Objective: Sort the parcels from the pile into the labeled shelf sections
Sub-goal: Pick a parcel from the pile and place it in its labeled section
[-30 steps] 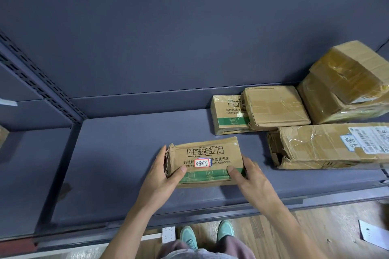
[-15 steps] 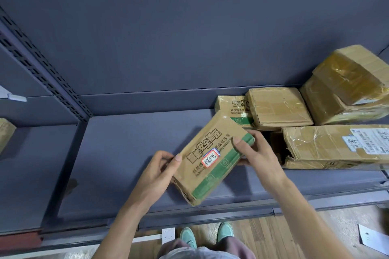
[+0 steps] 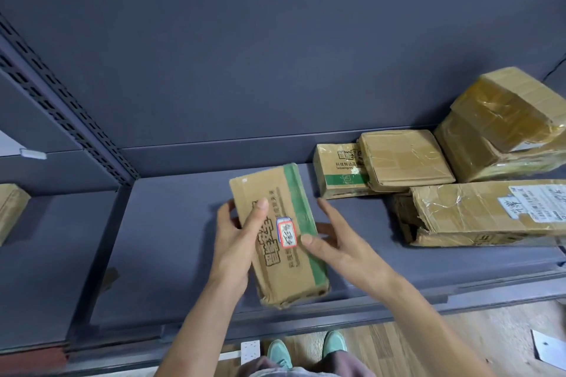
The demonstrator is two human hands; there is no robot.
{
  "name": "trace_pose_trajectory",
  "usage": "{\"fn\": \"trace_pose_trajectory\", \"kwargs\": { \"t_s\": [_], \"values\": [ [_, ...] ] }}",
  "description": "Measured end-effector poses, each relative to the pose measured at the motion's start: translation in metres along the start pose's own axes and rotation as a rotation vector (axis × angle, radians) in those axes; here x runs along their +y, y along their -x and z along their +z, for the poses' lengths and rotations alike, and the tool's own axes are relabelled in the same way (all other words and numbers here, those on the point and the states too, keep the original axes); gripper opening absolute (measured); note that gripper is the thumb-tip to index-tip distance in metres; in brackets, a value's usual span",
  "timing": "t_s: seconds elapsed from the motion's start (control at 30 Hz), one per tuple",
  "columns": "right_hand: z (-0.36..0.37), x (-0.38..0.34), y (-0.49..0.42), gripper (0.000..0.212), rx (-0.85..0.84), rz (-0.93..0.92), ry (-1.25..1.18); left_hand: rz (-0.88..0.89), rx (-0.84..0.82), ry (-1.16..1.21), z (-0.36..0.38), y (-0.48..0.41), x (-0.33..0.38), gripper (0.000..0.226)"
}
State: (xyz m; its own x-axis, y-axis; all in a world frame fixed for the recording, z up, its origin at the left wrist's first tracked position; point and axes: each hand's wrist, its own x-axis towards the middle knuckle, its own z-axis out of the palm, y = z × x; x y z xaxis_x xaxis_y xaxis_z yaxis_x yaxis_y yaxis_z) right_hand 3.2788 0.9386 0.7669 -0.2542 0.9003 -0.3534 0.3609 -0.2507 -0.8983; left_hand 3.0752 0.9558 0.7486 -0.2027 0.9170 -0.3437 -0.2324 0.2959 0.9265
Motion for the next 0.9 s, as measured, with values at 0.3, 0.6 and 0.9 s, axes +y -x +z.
{"fn": "trace_pose_trajectory", "kwargs": {
  "t_s": [0.3,0.6,0.9],
  "values": [
    [-0.014,0.022,0.021,0.062,0.019,-0.041,-0.238,0.058,-0.014,0.040,-0.023,-0.011,0.008,0.098],
    [-0.035,0.019,0.004,0.047,0.415,-0.083,-0.263,0.010,-0.342,-0.194,-0.035,0.014,-0.011,0.051],
    [-0.008,0.033,0.003,0.052,0.284,-0.023,-0.077,0.091,-0.170,-0.277,-0.030,0.023,-0.026,0.034]
  ]
}}
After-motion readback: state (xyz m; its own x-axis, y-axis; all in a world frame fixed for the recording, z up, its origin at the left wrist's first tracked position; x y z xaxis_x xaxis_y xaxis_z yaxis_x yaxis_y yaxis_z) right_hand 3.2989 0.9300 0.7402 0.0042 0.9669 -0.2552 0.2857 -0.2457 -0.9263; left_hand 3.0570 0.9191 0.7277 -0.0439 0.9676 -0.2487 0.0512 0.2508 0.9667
